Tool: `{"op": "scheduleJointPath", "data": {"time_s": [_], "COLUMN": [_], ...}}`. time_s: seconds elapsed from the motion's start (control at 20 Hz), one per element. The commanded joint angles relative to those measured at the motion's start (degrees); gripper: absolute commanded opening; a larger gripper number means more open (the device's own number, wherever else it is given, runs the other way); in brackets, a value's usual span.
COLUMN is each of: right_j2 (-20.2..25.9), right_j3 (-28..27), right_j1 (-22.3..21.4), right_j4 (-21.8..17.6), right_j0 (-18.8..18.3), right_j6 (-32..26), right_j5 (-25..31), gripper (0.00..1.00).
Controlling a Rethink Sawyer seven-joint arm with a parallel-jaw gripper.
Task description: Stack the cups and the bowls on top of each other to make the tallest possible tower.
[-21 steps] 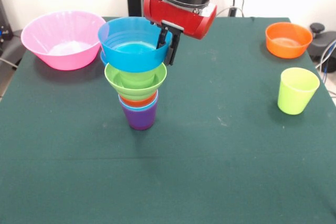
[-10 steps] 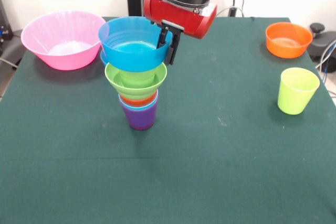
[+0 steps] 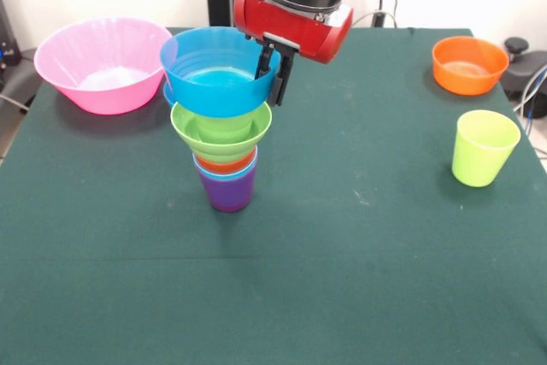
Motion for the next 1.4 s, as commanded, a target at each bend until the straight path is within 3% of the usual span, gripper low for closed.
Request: {"op": "scheduleJointPath", "data": {"time_s": [0.05, 0.45, 0.5, 1.4], "right_j2": [5.86, 5.86, 5.80, 5.87], "right_j3": [6.61, 6.70, 6.75, 6.88], "right_j1": [3.34, 3.24, 3.23, 3.51], "right_j4": [-1.23, -1.30, -1.31, -1.60], "right_j0": [0.80, 0.74, 0.77, 0.70], "right_j6": [-0.92, -1.13, -1.06, -0.85], "right_j5": [-1.01, -0.98, -0.99, -2.54], "gripper": [0.00, 0.00, 1.00, 1.00]}}
